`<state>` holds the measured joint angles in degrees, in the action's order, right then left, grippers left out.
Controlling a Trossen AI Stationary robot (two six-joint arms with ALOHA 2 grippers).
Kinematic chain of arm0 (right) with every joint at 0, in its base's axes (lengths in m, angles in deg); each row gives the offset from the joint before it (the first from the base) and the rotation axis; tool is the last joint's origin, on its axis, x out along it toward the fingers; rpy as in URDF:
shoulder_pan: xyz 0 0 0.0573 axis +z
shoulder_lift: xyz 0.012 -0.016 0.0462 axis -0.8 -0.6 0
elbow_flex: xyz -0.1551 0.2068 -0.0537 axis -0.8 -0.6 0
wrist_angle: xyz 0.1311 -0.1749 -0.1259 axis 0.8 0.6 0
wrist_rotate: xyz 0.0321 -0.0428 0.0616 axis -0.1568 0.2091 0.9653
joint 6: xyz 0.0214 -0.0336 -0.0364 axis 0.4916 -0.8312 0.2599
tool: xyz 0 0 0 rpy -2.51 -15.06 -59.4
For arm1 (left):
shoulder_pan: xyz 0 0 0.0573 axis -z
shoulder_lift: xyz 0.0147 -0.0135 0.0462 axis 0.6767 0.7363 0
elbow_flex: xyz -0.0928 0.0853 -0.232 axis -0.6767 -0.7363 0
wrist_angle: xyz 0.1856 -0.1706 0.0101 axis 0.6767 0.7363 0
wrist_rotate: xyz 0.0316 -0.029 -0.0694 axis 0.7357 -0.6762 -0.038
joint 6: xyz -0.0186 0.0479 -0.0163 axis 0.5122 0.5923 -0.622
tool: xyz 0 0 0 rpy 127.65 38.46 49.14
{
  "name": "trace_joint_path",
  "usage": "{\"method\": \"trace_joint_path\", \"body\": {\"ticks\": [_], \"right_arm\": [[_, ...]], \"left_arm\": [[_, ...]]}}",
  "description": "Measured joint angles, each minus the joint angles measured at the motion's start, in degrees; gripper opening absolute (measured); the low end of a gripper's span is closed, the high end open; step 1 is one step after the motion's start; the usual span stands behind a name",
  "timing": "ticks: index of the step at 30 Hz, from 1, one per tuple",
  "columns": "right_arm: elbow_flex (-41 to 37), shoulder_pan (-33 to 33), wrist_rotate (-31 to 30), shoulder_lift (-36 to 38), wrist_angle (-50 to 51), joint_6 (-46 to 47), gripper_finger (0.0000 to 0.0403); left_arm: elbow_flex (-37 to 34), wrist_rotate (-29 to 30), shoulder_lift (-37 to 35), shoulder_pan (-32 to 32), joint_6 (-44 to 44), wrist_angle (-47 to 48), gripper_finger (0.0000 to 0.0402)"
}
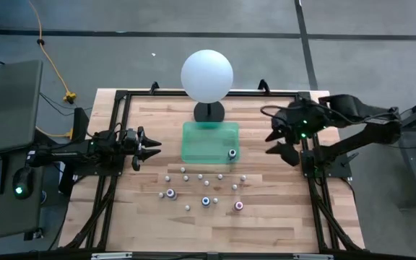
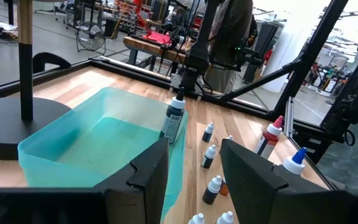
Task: Pick & Place food coloring
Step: Put the large pink food coloring bottle into the bin
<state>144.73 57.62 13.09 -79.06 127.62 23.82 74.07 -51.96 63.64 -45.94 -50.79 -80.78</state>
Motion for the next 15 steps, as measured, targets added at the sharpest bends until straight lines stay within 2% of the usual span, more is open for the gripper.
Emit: {"method": "trace_joint_path", "body": {"ticks": [8, 15], "right_arm": [[0.00, 9.40, -1.44, 1.92, -0.33, -0.70, 0.0213], [0.00, 17.21, -2.42, 1.30, -5.37, -0.80, 0.0213]], "left_arm": [[0.00, 0.00, 0.00, 0.01, 0.00, 0.00, 0.0147], [0.01, 0.00, 0.00, 0.00, -0.01, 0.00, 0.0147]]}}
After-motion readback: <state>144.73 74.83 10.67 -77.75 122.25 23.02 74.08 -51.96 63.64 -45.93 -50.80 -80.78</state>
